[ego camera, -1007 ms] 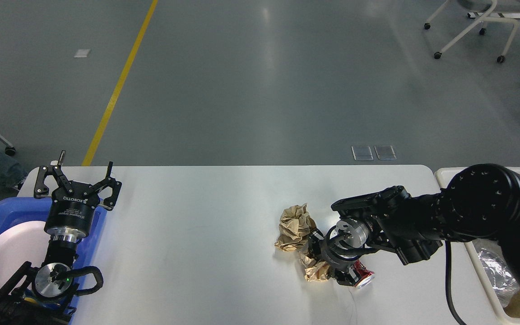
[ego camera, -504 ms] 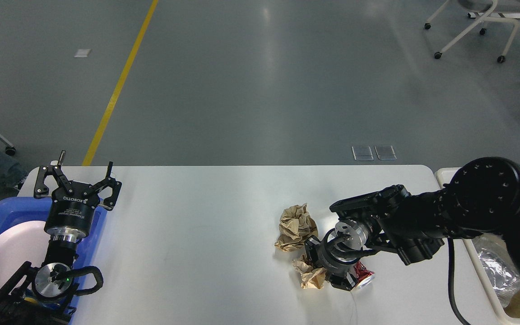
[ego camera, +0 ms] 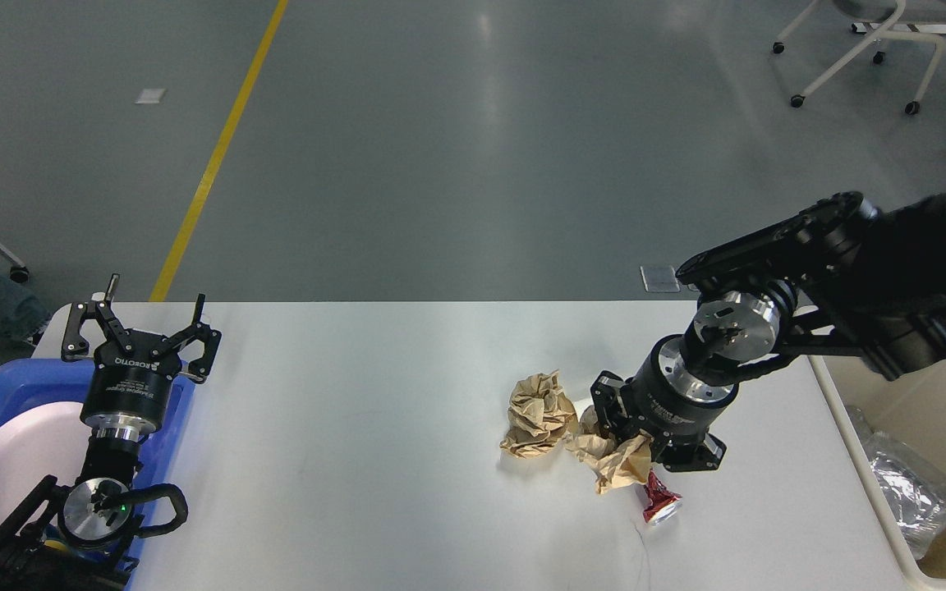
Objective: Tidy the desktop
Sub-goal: 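Carry the crumpled brown paper into the white bin and release it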
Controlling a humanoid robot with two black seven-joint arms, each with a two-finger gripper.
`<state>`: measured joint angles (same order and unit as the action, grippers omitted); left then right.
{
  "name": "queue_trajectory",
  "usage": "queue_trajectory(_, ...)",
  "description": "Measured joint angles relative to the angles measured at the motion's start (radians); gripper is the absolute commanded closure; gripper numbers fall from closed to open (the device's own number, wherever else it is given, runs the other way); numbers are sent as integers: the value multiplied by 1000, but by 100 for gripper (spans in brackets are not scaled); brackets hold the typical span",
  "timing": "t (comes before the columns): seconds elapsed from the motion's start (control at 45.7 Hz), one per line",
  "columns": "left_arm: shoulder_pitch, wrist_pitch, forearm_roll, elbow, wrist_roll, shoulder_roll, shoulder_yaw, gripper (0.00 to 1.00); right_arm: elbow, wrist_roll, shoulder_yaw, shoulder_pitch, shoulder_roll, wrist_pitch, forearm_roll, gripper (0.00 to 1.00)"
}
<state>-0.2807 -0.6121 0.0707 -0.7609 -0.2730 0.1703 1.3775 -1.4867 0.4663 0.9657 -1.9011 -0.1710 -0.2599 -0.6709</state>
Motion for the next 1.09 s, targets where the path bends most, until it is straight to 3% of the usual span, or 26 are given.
queue_trajectory(0.307, 0, 0, 0, 0, 0, 0, 0, 4, -195, 1, 100, -407, -90, -228, 81, 100)
queue_trajectory(0.679, 0, 0, 0, 0, 0, 0, 0, 4, -217, 1, 172, -445, -129, -235, 120, 100)
queue_trajectory(0.854, 0, 0, 0, 0, 0, 0, 0, 4, -110, 0, 302, -365, -236, -224, 185, 100)
queue_trajectory(1.095, 0, 0, 0, 0, 0, 0, 0, 4, 210, -1, 324, -114, -466, -222, 382, 100)
